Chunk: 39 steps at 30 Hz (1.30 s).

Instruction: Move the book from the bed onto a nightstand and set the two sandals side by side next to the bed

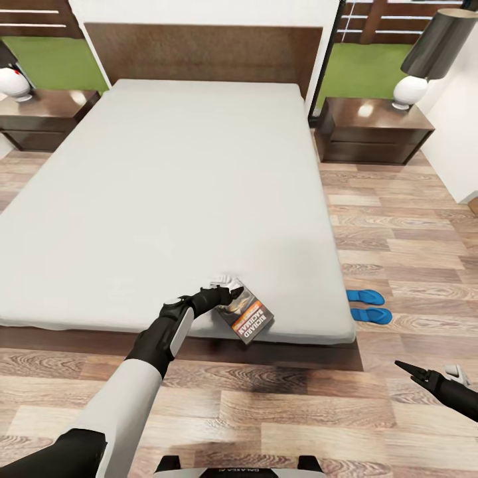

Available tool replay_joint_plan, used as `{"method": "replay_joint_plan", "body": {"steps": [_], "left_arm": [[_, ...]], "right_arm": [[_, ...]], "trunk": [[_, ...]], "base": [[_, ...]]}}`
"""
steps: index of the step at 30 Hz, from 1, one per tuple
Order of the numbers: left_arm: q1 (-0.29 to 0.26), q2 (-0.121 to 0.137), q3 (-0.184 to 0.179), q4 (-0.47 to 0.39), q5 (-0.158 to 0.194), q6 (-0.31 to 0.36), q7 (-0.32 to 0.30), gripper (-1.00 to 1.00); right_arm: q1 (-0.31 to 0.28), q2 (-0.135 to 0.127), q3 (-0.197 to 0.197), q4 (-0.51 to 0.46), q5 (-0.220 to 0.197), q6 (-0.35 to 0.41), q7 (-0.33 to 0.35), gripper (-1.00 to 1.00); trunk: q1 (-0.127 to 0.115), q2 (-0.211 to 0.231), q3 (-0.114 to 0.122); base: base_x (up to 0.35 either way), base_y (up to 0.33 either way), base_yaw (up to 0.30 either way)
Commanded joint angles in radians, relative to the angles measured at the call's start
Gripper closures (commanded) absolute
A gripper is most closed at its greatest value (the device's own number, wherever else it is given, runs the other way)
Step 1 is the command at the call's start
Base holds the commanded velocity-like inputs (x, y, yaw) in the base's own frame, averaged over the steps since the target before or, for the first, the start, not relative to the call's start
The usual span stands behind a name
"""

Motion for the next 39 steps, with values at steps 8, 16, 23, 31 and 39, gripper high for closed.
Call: {"method": "replay_joint_plan", "body": {"steps": [8,16,23,31,39], "left_arm": [[0.0,0.0,0.0,-0.001,0.01,0.01,0.0,-1.0],[0.0,0.0,0.008,-0.031,0.012,0.033,-0.004,-1.0],[0.0,0.0,0.013,-0.242,0.012,0.177,-0.005,-1.0],[0.007,0.021,0.051,-0.485,0.16,0.397,-0.011,-1.0],[0.102,0.337,0.051,-0.471,0.624,0.458,-0.261,-1.0]], "right_arm": [[0.0,0.0,-0.001,0.0,-0.006,0.008,0.001,-1.0],[0.0,0.0,-0.001,0.0,-0.006,0.008,0.0,-1.0],[0.0,0.001,-0.001,0.0,-0.006,0.008,0.0,-1.0],[0.0,0.0,-0.005,0.0,-0.006,0.008,0.001,-1.0],[0.0,0.0,-0.007,0.001,-0.006,0.008,0.001,-1.0]], "trunk": [[-0.031,0.056,0.025],[-0.061,0.112,0.05],[-0.088,0.161,0.072],[-0.107,0.196,0.087],[-0.107,0.196,0.087]], "base": [[0.0,0.0,0.0],[0.0,0.0,0.0],[0.0,0.0,0.0],[0.0,0.0,0.0],[0.0,0.0,0.0]]}}
